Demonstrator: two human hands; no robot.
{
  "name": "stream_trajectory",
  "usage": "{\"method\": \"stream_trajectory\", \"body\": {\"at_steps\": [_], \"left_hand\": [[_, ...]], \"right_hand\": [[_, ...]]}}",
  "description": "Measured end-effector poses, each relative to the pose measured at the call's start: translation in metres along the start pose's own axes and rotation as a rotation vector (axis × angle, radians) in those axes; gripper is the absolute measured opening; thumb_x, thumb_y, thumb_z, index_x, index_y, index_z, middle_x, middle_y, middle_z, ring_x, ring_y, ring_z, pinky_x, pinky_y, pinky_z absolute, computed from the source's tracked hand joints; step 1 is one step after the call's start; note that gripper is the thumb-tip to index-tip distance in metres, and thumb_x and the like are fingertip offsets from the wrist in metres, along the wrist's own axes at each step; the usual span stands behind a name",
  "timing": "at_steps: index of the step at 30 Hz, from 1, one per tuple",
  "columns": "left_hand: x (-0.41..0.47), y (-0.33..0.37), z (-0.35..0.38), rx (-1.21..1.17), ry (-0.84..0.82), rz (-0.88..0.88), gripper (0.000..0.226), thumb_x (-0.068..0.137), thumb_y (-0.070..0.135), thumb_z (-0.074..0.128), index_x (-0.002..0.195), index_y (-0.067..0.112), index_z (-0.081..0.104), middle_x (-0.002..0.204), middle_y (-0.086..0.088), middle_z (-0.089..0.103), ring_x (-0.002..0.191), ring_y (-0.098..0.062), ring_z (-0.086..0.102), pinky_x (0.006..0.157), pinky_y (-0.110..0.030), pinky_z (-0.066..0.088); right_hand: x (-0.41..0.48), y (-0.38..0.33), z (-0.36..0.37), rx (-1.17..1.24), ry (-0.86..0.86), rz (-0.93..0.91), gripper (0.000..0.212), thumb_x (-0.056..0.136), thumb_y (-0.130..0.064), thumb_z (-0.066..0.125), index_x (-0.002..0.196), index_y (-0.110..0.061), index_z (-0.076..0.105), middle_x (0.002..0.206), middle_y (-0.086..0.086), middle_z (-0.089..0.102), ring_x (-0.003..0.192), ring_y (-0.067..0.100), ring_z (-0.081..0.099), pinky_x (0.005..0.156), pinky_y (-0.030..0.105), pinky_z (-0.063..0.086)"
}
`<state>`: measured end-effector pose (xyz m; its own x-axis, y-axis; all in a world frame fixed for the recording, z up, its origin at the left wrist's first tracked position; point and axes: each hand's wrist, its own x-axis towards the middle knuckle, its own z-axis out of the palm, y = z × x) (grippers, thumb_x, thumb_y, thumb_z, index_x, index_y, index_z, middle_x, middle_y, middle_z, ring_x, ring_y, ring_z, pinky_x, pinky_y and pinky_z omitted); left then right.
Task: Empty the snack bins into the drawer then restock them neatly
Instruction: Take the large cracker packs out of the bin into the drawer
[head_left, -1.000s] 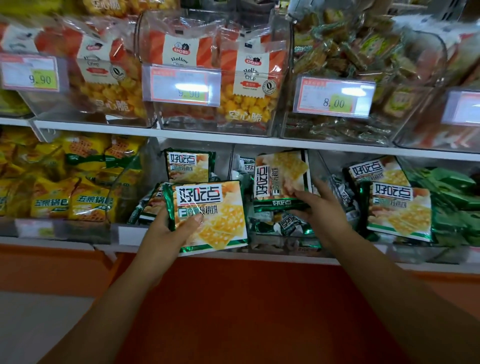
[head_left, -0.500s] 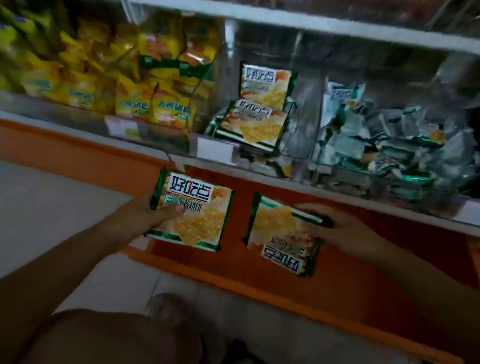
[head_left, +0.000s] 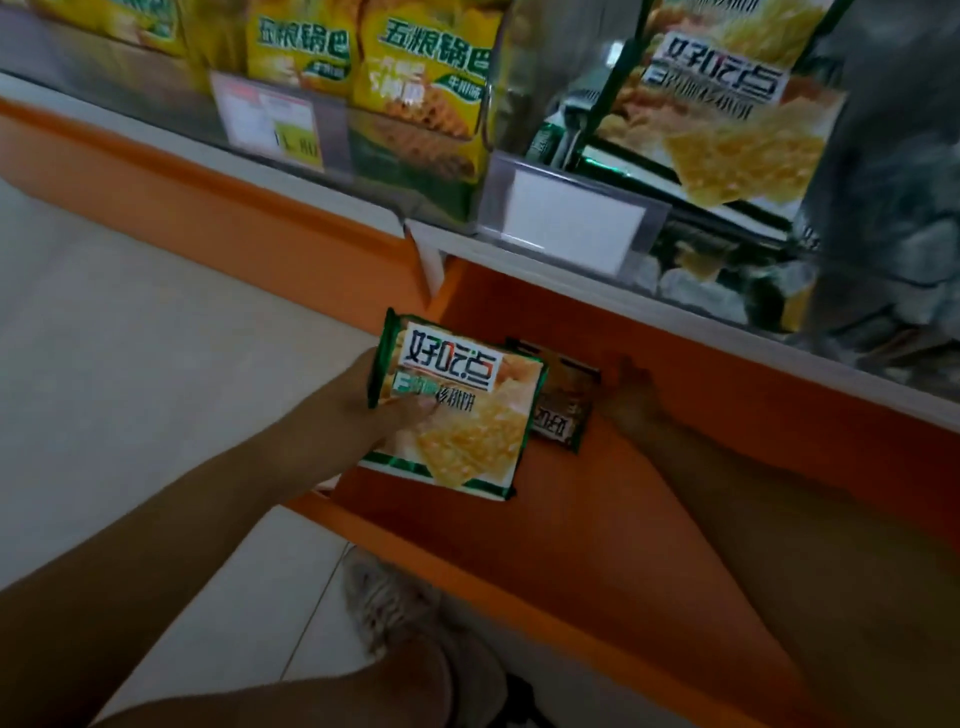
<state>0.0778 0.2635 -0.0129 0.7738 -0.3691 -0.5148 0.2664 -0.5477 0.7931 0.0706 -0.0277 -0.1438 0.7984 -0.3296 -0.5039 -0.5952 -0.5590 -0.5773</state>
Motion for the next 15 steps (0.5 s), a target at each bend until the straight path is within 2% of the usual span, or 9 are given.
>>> {"method": "stream_trajectory", "body": {"at_steps": [2,3,4,5,7,9,11,13,15], "left_hand": [[0.01,0.004,0.007,-0.014,-0.022,0.016,0.041,0.091,0.034,0.062,0.126,0.045,0.042,0.103,0.036,0.063,0.092,0.019,0.06,0.065,-0.003,0.046],[0.015,0.004,0.012,-0.025,-0.031,0.021,0.045,0.091,0.035,0.062,0.13,0.044,0.041,0.109,0.033,0.063,0.095,0.018,0.059,0.066,-0.004,0.047],[0.019,0.004,0.017,-0.034,-0.045,0.026,0.048,0.092,0.036,0.062,0.134,0.043,0.039,0.115,0.031,0.062,0.099,0.016,0.059,0.068,-0.004,0.047],[0.023,0.003,0.022,-0.031,-0.064,0.036,0.052,0.092,0.037,0.062,0.137,0.042,0.038,0.12,0.029,0.061,0.103,0.014,0.059,0.071,-0.004,0.047],[0.03,-0.001,0.033,0.013,-0.096,0.039,0.054,0.091,0.041,0.063,0.139,0.041,0.038,0.124,0.026,0.059,0.109,0.01,0.057,0.076,-0.005,0.046],[0.03,-0.002,0.042,0.103,-0.121,0.071,0.052,0.09,0.04,0.064,0.137,0.038,0.041,0.123,0.026,0.057,0.108,0.015,0.054,0.078,-0.003,0.044],[0.028,-0.003,0.041,0.293,-0.05,0.194,0.057,0.089,0.039,0.065,0.14,0.036,0.038,0.128,0.024,0.051,0.11,0.016,0.051,0.089,-0.005,0.041],[0.028,-0.009,0.029,0.548,0.133,0.337,0.065,0.089,0.039,0.064,0.147,0.025,0.036,0.14,0.008,0.046,0.122,-0.004,0.047,0.102,-0.023,0.039],[0.029,-0.018,0.017,0.763,0.262,0.419,0.068,0.088,0.043,0.063,0.146,0.015,0.04,0.147,-0.005,0.043,0.131,-0.019,0.042,0.107,-0.031,0.033]], "right_hand": [[-0.015,-0.012,-0.008,0.126,0.054,-0.04,0.049,0.1,-0.03,0.048,0.143,-0.008,0.042,0.143,0.012,0.046,0.131,0.032,0.044,0.099,0.028,0.035],[-0.029,-0.013,-0.012,0.321,-0.048,-0.016,0.051,0.1,-0.041,0.046,0.143,-0.014,0.043,0.143,0.009,0.046,0.132,0.029,0.044,0.101,0.029,0.034],[-0.048,-0.016,-0.015,0.549,-0.229,0.004,0.056,0.096,-0.055,0.045,0.141,-0.023,0.047,0.143,0.004,0.048,0.129,0.026,0.049,0.103,0.03,0.037],[-0.063,-0.018,-0.015,0.712,-0.418,0.034,0.06,0.088,-0.066,0.049,0.137,-0.031,0.05,0.14,0.0,0.053,0.123,0.024,0.056,0.105,0.039,0.04],[-0.083,-0.015,-0.011,0.735,-0.585,-0.027,0.067,0.073,-0.067,0.068,0.132,-0.041,0.048,0.13,-0.006,0.062,0.113,0.023,0.064,0.095,0.05,0.05],[-0.085,-0.003,-0.002,0.742,-0.54,-0.008,0.076,0.067,-0.051,0.081,0.133,-0.04,0.045,0.128,-0.006,0.063,0.111,0.024,0.065,0.092,0.052,0.052],[-0.068,0.006,0.004,0.819,-0.427,0.066,0.064,0.076,-0.032,0.077,0.133,-0.028,0.048,0.127,0.0,0.063,0.111,0.026,0.065,0.095,0.053,0.051],[-0.044,0.009,0.01,0.805,-0.316,0.133,0.051,0.085,-0.022,0.07,0.132,-0.02,0.049,0.124,0.006,0.064,0.105,0.027,0.067,0.09,0.051,0.054],[-0.02,0.01,0.019,0.761,-0.206,0.172,0.044,0.089,-0.02,0.068,0.13,-0.012,0.052,0.12,0.011,0.065,0.096,0.028,0.069,0.075,0.043,0.059]]}}
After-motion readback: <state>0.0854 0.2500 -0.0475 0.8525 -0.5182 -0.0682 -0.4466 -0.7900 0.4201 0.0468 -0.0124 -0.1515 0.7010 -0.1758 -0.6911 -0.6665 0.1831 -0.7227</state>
